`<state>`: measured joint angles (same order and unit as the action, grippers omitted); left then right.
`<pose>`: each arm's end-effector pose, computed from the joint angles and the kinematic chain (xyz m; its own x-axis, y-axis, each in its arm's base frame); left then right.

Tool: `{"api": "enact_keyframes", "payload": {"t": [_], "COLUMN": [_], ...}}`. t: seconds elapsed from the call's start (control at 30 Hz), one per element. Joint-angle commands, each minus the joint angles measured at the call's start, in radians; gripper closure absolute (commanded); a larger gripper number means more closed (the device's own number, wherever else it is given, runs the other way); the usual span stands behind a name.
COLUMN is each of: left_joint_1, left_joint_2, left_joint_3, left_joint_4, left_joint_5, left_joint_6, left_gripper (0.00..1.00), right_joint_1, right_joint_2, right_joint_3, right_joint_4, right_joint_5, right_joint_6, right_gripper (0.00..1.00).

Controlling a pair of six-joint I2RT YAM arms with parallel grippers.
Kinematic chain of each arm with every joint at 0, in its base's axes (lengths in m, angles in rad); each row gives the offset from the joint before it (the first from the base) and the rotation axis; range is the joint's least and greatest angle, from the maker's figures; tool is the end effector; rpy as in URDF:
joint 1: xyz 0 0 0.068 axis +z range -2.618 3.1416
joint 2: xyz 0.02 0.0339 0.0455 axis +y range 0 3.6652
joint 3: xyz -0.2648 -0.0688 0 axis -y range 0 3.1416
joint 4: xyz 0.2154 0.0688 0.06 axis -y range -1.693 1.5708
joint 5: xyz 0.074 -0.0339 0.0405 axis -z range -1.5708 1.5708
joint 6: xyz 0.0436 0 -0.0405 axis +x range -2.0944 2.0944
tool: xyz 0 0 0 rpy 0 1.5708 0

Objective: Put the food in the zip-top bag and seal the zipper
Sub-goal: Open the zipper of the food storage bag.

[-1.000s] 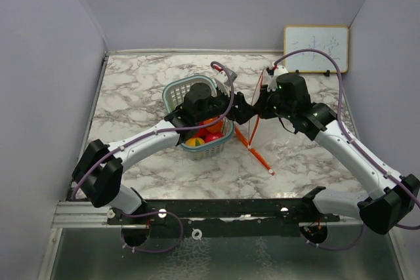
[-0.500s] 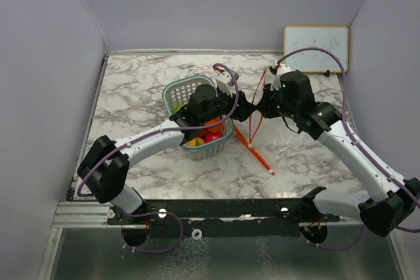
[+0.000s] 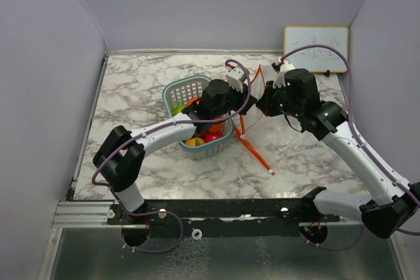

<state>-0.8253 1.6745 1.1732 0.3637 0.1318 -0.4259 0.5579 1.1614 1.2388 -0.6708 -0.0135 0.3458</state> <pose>0.2544 -0.2840 0.3099 -0.4221 -0.1465 -0.8946 0.7053 0.5669 -0.4257 0.1882 0.1181 0.3671 -0.6290 0.0070 -0.7774 -0.3462 0.8928 0.2881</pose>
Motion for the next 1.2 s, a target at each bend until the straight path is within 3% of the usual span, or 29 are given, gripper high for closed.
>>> {"api": "enact_keyframes", "payload": {"t": [0.0,0.27,0.57,0.63,0.8,0.87,1.17], "left_joint_1": [-0.004,-0.005,-0.004,-0.004,-0.003,-0.004,-0.003], "left_joint_2": [-0.028,-0.206,-0.281,-0.276,-0.220,-0.193,-0.191], "left_joint_3": [0.051,0.062,0.097,0.092,0.081,0.101,0.118], "left_joint_4": [-0.108,-0.327,-0.464,-0.448,-0.371,-0.371,-0.361], "left_joint_5": [-0.057,-0.280,-0.299,-0.312,-0.318,-0.320,-0.358], "left_joint_6": [0.060,0.164,0.202,0.206,0.215,0.213,0.224], "left_gripper": [1.00,1.00,1.00,1.00,1.00,1.00,1.00], "right_joint_1": [0.005,0.005,0.004,0.004,0.004,0.004,0.004], "right_joint_2": [-0.035,-0.093,-0.024,-0.016,-0.100,-0.111,-0.154], "right_joint_3": [0.037,0.012,-0.007,0.002,-0.057,-0.054,-0.050], "right_joint_4": [-0.067,-0.136,-0.125,-0.092,0.142,0.167,0.217], "right_joint_5": [0.170,0.609,0.828,0.760,0.311,0.200,0.006], "right_joint_6": [0.014,0.089,0.119,0.093,-0.064,-0.075,-0.079], "right_gripper": [0.99,0.98,0.93,0.89,0.70,0.66,0.55]}}
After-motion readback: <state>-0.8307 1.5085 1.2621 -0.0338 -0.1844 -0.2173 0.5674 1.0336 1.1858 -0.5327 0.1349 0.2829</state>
